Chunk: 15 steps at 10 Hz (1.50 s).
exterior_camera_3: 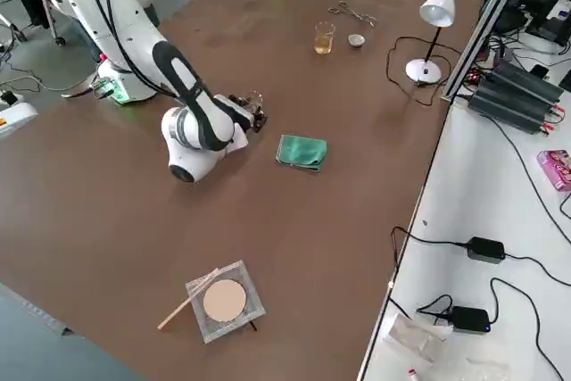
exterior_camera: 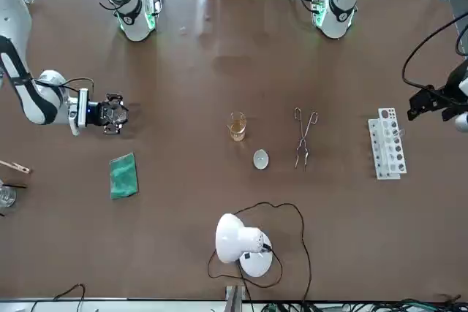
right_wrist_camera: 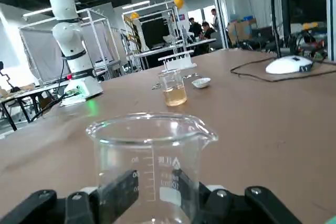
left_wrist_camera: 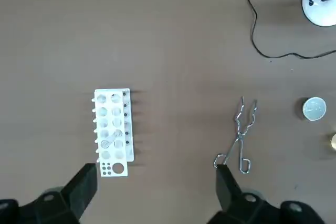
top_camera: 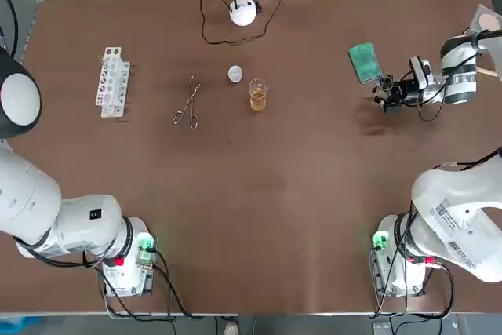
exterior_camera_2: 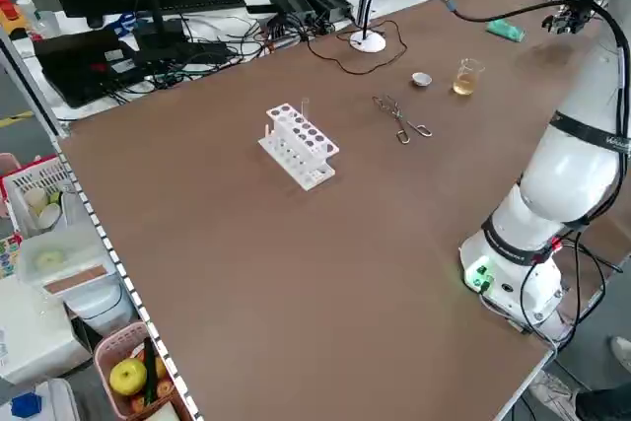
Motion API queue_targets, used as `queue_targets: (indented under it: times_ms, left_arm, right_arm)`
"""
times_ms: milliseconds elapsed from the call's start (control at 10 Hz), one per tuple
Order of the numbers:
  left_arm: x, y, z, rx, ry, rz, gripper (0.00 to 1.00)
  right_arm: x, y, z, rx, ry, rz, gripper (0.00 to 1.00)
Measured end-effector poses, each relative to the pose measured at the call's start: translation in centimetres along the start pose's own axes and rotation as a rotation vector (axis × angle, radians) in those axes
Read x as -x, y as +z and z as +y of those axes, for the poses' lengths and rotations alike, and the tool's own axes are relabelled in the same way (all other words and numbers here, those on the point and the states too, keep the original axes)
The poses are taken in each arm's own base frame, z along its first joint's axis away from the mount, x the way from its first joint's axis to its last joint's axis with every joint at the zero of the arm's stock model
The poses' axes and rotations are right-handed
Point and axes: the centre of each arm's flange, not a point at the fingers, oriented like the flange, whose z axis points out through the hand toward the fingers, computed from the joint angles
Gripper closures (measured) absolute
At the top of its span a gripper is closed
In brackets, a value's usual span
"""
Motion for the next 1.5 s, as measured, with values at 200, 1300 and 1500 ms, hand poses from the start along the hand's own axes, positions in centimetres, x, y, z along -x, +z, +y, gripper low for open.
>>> queue_targets:
  times_ms: [200, 1300, 1500]
  left_arm:
    - [0.0, 0.0, 0.0, 0.0, 0.0, 0.0, 0.0]
    - [-0.3, 0.5, 0.4, 0.002, 0.007, -0.003, 0.0]
    - [-0.4, 0.4, 1.0, 0.003, 0.017, 0.006, 0.0]
  right_arm:
    - [1.5, -0.8, 0.4, 0.004, -0.079, 0.036, 0.61]
    - [7.8, -1.9, -0.3, -0.083, -0.097, 0.077, 0.61]
    - [8.0, -2.1, -0.8, -0.095, -0.09, 0.085, 0.61]
